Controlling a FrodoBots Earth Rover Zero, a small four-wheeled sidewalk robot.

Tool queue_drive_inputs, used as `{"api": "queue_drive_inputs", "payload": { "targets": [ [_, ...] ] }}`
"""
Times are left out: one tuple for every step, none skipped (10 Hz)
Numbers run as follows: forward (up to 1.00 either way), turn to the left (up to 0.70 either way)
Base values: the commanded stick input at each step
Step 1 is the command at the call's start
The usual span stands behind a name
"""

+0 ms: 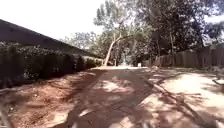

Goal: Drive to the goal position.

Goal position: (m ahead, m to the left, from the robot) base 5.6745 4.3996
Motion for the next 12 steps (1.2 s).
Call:
{"api": "queue_drive_inputs", "payload": {
  "targets": [
    [0.7,0.0],
    [0.7,0.0],
    [0.7,0.0],
    [0.7,0.0],
    [0.7,0.0],
    [0.7,0.0],
    [0.7,-0.16],
    [0.7,-0.32],
    [0.7,0.0],
    [0.7,0.0],
    [0.7,0.0],
    [0.7,0.0]
  ]
}}
